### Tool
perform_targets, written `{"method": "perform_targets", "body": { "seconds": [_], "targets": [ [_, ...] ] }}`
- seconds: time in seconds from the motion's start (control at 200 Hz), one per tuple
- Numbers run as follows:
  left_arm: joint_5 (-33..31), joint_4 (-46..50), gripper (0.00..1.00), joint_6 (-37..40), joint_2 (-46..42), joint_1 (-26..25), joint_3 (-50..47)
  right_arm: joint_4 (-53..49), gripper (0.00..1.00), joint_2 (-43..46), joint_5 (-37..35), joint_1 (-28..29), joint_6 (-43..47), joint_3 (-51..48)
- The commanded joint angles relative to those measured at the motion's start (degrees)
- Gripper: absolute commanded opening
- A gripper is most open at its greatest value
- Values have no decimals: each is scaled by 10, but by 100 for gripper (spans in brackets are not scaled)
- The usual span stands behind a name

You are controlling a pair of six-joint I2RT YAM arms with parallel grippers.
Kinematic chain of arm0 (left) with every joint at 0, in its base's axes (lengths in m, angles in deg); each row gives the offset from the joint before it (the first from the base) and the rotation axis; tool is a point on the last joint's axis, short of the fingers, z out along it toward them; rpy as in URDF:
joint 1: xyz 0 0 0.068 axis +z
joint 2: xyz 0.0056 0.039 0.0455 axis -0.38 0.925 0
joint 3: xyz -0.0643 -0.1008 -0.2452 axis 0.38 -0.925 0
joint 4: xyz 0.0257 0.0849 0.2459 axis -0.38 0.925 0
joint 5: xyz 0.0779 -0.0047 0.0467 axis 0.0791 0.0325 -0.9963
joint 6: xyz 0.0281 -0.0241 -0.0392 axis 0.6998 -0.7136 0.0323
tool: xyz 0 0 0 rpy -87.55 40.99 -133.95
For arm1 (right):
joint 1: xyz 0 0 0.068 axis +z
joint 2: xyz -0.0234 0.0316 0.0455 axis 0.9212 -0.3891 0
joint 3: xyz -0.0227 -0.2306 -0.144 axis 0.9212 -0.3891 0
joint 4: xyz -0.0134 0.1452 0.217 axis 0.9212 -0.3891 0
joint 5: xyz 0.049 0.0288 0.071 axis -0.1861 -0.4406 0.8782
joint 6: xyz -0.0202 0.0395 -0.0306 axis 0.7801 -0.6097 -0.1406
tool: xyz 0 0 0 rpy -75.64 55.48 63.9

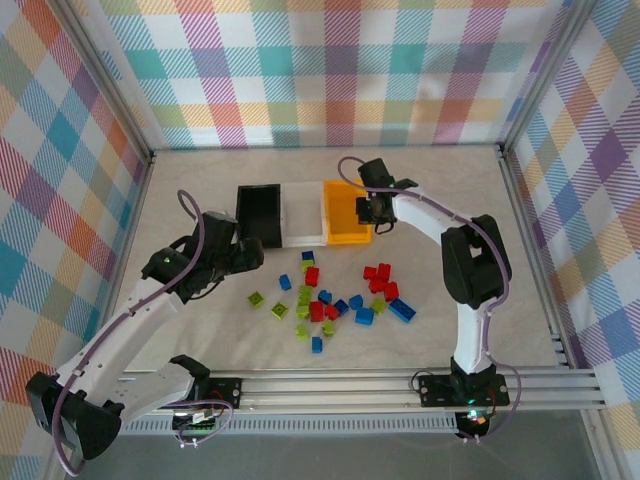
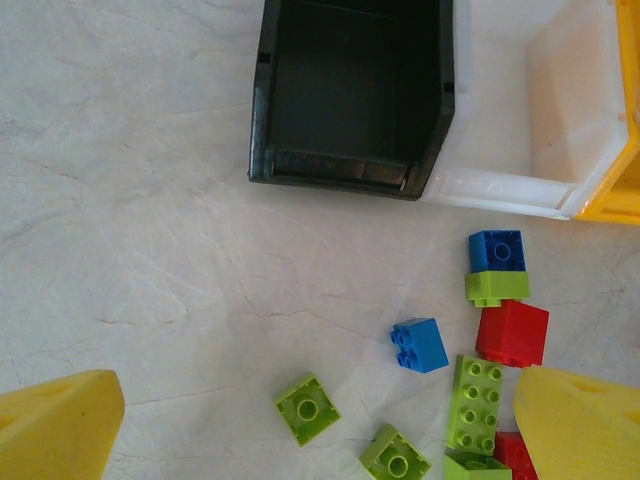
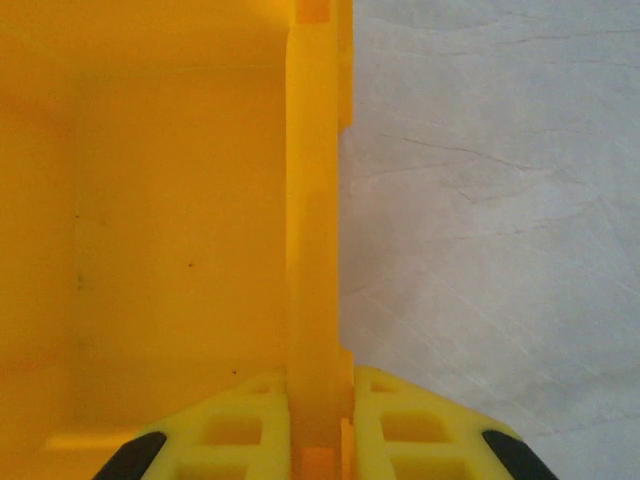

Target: Sort the legos into containers by color

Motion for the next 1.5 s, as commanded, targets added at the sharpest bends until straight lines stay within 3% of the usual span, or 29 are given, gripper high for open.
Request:
{"method": "perform_targets", "body": {
  "seconds": [0.0, 0.42, 0.45, 0.52, 0.57, 0.605, 0.61, 0.615, 0.63, 0.875, 1.04, 1.245, 1.405, 1.495],
  "targets": [
    [9, -10, 100, -5, -8, 9, -8, -33, 0, 38, -23, -7, 2, -29],
    [16, -16, 100, -5, -6, 14, -12, -13, 0, 60, -4, -44, 9, -63],
    [17, -16, 100, -5, -5, 14, -13, -12, 9, 60, -1, -44, 9, -62],
    [19, -16, 100, -5, -5, 15, -13, -2, 46, 64, 4, -44, 9, -66],
    [20, -17, 100, -6, -5, 16, -13, 1, 57, 70, 5, -43, 8, -66],
    [22, -17, 100, -6, -5, 16, -13, 2, 77, 76, 8, -44, 8, -65],
    [22, -17, 100, -6, -5, 16, -12, 2, 83, 77, 8, -44, 8, -66],
    [22, -17, 100, -6, -5, 16, -12, 2, 96, 79, 8, -44, 7, -66],
    [22, -16, 100, -7, -5, 16, -12, 2, 100, 83, 9, -44, 7, -66],
    [32, -24, 100, -13, -9, 18, -11, -16, 100, 167, 68, -31, 6, -105],
    [42, -35, 100, -18, -8, 18, -21, -30, 100, 241, 62, 14, 16, -213],
    [54, -55, 100, -23, -5, 19, -39, -60, 91, 328, 61, 52, -15, -336],
    [55, -61, 100, -23, -4, 21, -47, -76, 84, 373, 75, 119, -40, -388],
    [58, -66, 100, -23, -3, 23, -51, -75, 82, 368, 77, 188, -42, -389]
  ]
}}
